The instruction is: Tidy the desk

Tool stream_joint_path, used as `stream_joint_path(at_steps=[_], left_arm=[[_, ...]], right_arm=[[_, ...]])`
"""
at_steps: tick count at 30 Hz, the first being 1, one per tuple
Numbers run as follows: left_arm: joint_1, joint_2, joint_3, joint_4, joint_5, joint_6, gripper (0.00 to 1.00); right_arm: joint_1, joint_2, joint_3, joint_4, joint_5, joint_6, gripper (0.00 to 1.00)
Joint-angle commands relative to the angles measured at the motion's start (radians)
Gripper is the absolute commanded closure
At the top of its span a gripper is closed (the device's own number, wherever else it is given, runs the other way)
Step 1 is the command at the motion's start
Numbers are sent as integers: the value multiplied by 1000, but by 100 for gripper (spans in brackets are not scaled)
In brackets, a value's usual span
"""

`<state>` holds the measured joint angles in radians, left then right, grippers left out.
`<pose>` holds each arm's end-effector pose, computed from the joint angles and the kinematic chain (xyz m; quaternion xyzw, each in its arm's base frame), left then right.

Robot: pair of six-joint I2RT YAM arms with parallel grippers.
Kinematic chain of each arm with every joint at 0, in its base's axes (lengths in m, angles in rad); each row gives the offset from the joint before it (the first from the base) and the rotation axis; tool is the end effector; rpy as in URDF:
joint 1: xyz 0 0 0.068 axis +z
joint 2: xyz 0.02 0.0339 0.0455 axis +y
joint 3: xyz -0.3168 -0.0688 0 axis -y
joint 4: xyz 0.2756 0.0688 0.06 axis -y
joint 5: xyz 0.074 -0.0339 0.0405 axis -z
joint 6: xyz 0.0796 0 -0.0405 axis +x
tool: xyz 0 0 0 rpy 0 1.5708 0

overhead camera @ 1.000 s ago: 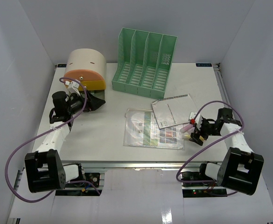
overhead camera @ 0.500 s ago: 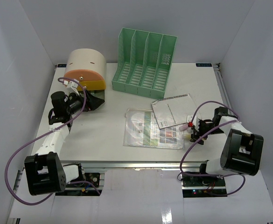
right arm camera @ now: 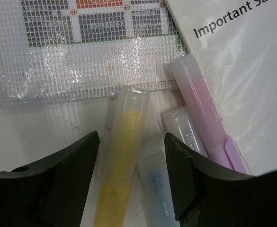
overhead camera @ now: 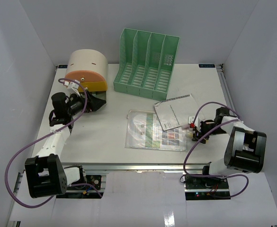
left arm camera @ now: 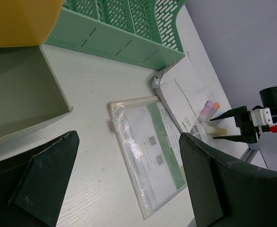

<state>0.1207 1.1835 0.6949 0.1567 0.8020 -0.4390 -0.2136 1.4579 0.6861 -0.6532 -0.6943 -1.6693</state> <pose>0.2989 -0.0214 0.2883 0.0108 0.7830 -0.3985 0.4774 0.2486 -0.0018 0.1453 -0.6424 0.6837 0.1444 0.3146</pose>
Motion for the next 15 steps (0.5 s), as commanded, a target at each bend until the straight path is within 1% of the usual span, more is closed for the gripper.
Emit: stream_joint_path(at_steps=[1, 3, 5, 8, 9, 15], left_arm=[[5, -22, -1, 26, 27, 0, 2], [6, -22, -1, 26, 29, -1, 2], [7, -21, -3, 27, 31, -5, 2], [7, -11, 1, 15, 15, -11, 2], [7, -10, 4, 14, 8, -12, 2], [7, -2, 15, -28, -34, -7, 2]], right_arm=[[6, -25, -43, -17, 91, -25, 35], [7, -13, -40, -25, 98, -24, 37], [9, 17, -33, -31, 102, -20, 44], [15, 46, -37, -31, 101, -11, 50], [17, 48, -37, -31, 99, -10, 51], [26, 60, -45, -31, 96, 10, 62]])
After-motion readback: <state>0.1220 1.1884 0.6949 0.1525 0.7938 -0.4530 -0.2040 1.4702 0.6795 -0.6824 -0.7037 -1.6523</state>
